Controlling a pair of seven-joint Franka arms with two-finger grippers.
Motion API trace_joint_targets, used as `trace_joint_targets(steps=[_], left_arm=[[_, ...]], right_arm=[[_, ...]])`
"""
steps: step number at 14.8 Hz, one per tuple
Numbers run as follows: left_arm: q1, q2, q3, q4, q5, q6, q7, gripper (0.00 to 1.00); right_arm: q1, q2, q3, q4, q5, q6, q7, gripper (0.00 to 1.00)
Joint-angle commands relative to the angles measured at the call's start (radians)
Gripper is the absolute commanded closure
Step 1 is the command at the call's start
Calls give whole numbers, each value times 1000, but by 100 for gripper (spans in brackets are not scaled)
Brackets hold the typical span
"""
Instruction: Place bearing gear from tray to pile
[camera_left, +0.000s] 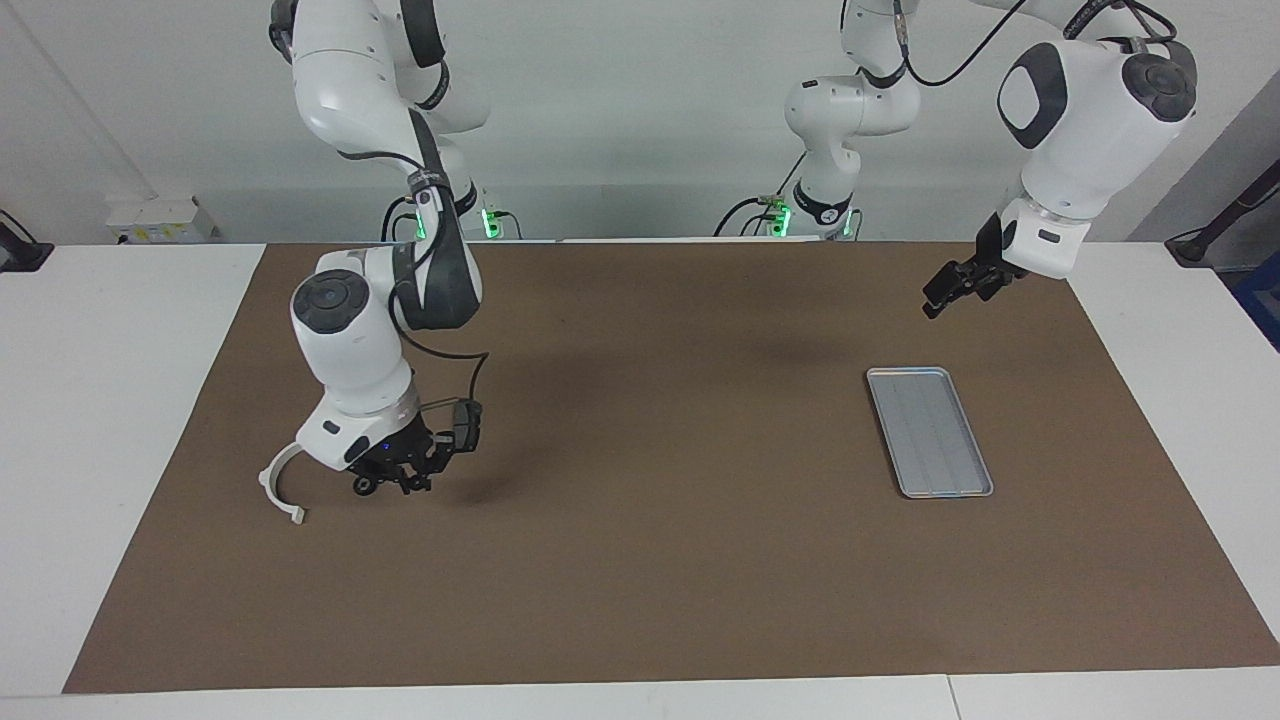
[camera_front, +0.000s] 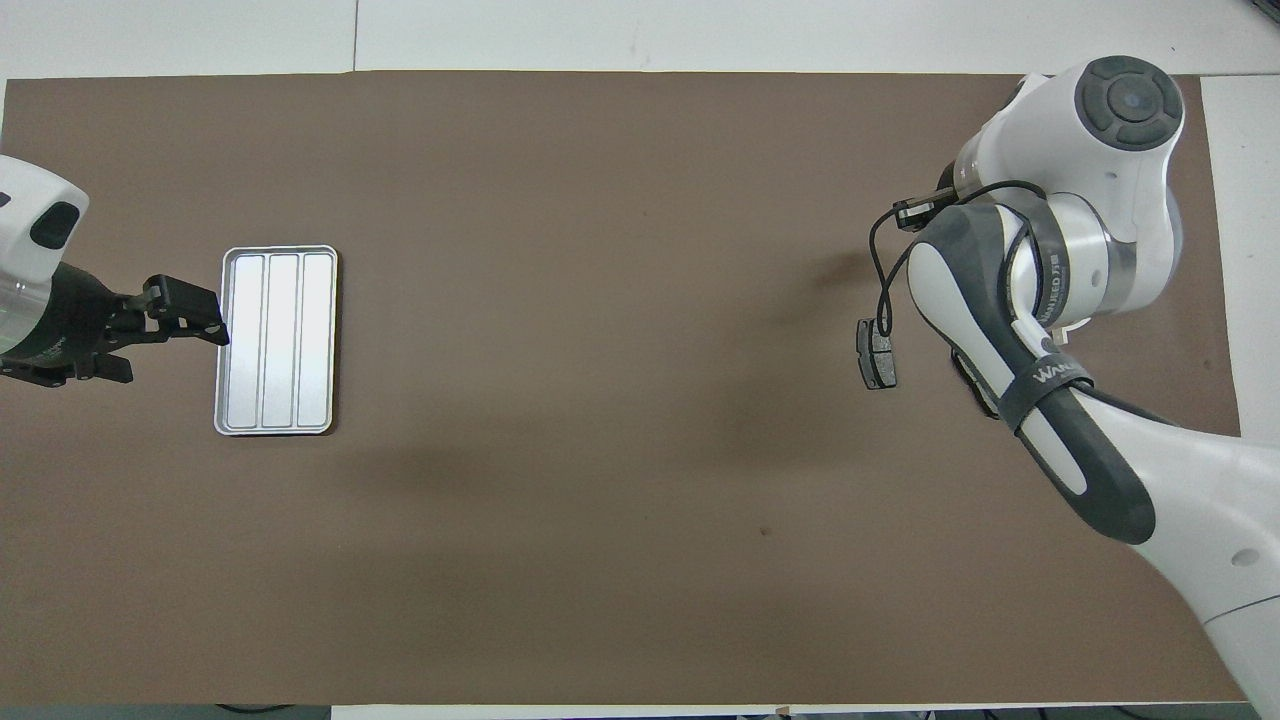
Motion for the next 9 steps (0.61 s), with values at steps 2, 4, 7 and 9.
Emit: trace_joint_targets(steps=[2, 4, 7, 9], left_arm=[[7, -8, -8, -14, -5, 0, 13, 0], [7, -8, -8, -14, -5, 0, 15, 0], [7, -8, -8, -13, -5, 0, 16, 0], [5, -7, -8, -11, -5, 1, 16, 0]], right_arm=[[-36, -9, 16, -87, 19, 81, -77, 100], [-48, -9, 18, -116, 20, 101, -78, 100], [-53, -12, 16, -173, 19, 147, -90, 100], [-56, -14, 16, -201, 19, 170, -92, 100]])
